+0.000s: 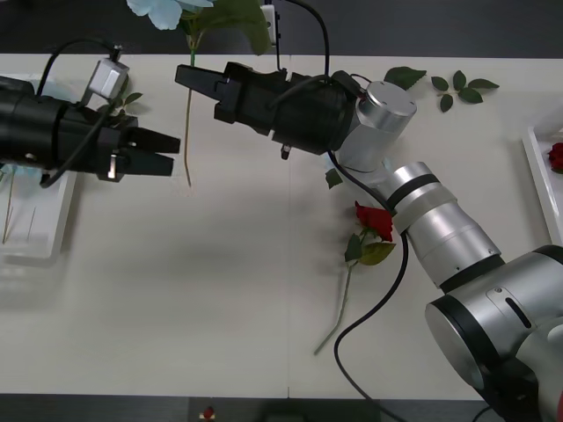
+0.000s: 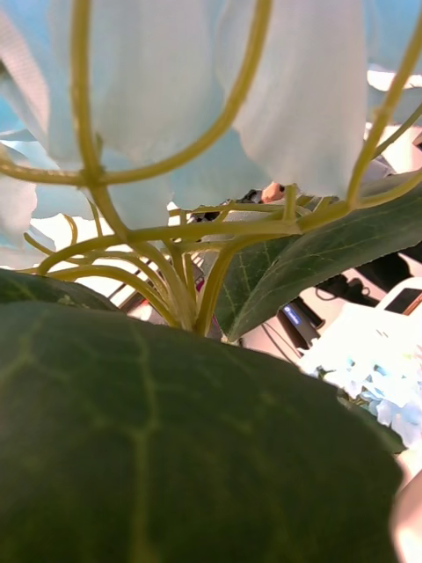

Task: Put the red flowers into the right box and the blue flowers into the left box

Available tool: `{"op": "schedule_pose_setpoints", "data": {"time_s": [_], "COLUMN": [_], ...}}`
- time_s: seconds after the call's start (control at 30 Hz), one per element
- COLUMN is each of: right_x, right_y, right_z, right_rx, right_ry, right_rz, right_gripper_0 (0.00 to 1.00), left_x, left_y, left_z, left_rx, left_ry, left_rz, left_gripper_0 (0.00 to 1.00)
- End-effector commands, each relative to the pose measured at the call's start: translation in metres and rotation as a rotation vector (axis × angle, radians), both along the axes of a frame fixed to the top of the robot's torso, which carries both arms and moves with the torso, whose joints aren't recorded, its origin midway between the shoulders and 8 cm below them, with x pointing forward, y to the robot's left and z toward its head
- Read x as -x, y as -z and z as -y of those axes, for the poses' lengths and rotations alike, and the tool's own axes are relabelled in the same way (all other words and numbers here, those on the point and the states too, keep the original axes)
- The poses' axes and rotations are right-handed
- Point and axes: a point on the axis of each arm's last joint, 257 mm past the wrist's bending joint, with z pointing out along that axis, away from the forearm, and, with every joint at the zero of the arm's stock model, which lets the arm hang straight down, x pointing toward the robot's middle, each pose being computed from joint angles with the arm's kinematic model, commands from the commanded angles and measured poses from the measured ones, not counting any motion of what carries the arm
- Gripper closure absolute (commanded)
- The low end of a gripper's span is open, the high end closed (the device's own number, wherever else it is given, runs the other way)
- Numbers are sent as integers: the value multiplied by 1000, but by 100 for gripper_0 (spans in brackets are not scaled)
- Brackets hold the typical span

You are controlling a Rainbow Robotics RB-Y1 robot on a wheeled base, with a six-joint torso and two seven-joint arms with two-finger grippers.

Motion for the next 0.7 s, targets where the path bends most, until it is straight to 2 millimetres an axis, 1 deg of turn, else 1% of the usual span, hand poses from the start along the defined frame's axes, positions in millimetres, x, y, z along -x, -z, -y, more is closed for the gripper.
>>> {"op": "schedule_pose_setpoints", "data": {"time_s": [0.03, 0.07, 0.1, 0.13, 0.2, 0.3, 0.7], "right_x": [8, 8, 8, 8, 9, 9, 8], "right_y": [-25, -25, -24, -25, -24, -24, -25], "right_z": [-7, -7, -6, -6, -7, -6, -2], "right_rx": [-21, -23, -22, -24, -23, -22, -24], "right_ry": [-37, -38, -39, -42, -45, -45, -45], "right_rz": [14, 12, 10, 11, 8, 9, 9], "right_gripper_0": [100, 100, 100, 100, 100, 100, 100], "left_x": [0, 0, 0, 1, 0, 1, 6], "left_y": [-6, -4, -3, 0, 1, 0, -7], "left_z": [33, 39, 43, 46, 49, 50, 40], "left_rx": [-2, 0, 2, 3, 6, 12, 30], "left_ry": [31, 34, 36, 36, 33, 35, 37], "left_rz": [38, 39, 36, 31, 24, 17, -7], "left_gripper_0": [0, 0, 11, 38, 100, 100, 100]}}
